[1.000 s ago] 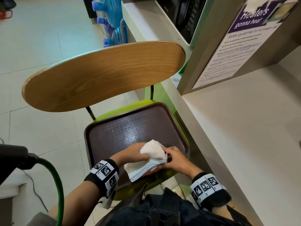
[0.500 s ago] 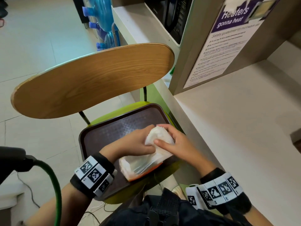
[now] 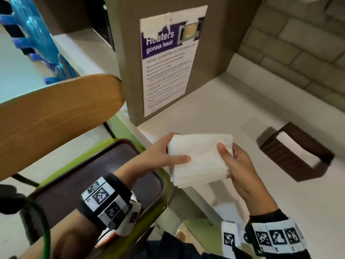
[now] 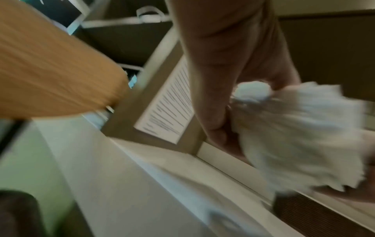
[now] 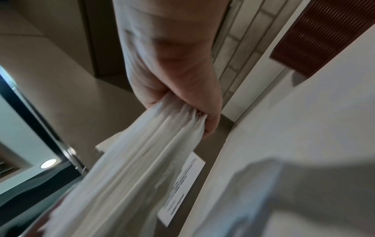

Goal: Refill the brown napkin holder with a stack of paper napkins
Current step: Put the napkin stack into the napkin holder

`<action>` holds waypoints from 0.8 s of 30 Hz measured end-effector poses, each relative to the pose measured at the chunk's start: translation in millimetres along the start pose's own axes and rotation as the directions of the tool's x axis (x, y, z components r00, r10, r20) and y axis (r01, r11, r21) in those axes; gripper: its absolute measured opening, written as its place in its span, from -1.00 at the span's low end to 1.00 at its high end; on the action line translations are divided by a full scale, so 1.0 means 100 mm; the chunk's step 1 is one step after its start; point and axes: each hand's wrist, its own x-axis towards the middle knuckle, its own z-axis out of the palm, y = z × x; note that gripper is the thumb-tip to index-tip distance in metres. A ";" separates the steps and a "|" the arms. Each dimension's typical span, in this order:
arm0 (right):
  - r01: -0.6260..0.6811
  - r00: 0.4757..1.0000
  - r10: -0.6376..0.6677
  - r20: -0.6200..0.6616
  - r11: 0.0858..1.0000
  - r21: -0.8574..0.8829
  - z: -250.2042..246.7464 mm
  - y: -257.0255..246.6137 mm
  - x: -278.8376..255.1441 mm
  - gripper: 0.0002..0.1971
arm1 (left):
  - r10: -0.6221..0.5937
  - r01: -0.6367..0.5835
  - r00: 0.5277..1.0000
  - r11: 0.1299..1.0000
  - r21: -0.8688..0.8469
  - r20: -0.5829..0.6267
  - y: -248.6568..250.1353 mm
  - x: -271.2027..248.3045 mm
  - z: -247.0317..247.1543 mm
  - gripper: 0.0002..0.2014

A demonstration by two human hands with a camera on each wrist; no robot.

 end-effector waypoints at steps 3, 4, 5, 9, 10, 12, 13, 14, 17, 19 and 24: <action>0.055 0.990 -0.031 -0.140 0.983 0.174 -0.31 0.02 0.02 -0.57 | -0.061 0.028 0.993 0.948 -0.316 -0.097 0.07 0.31 0.38 -0.43; 0.068 0.984 -0.029 -0.176 0.972 0.223 -0.39 0.03 0.03 -0.56 | -0.091 0.046 0.992 0.911 -0.409 -0.091 0.10 0.39 0.51 -0.49; 0.071 0.980 -0.020 -0.197 0.963 0.259 -0.48 0.05 0.03 -0.56 | -0.105 0.061 0.992 0.879 -0.474 -0.067 0.11 0.49 0.63 -0.53; 0.017 0.988 0.015 -0.153 0.978 0.209 -0.79 0.15 0.02 -0.40 | -0.091 0.045 0.993 0.888 -0.458 -0.078 0.21 0.79 1.08 -0.61; 0.015 0.988 0.014 -0.151 0.982 0.188 -0.87 0.15 0.01 -0.38 | -0.087 0.034 0.990 0.904 -0.425 -0.107 0.20 0.88 1.16 -0.55; 0.030 0.987 0.001 -0.158 0.982 0.188 -1.04 0.16 0.00 -0.44 | -0.050 0.003 0.993 0.912 -0.410 -0.103 0.19 1.02 1.29 -0.47; 0.037 0.987 -0.004 -0.160 0.978 0.203 -1.13 0.15 -0.01 -0.49 | -0.021 -0.014 0.997 0.903 -0.429 -0.078 0.17 1.08 1.34 -0.48; 0.040 0.987 -0.004 -0.161 0.974 0.224 -1.21 0.14 -0.01 -0.52 | 0.004 -0.024 0.999 0.889 -0.458 -0.044 0.16 1.11 1.39 -0.50; 0.034 0.989 0.010 -0.150 0.957 0.290 -1.46 0.17 -0.04 -0.53 | 0.040 0.010 0.995 0.862 -0.507 0.088 0.09 1.21 1.56 -0.46; 0.017 0.992 0.017 -0.124 0.964 0.267 -1.61 0.21 -0.06 -0.52 | 0.040 0.021 0.990 0.906 -0.423 0.135 0.09 1.26 1.67 -0.35; 0.003 0.984 0.000 -0.181 1.000 0.020 -1.87 0.39 -0.15 -0.42 | 0.039 -0.047 0.990 0.997 0.058 0.136 0.01 1.38 1.77 0.06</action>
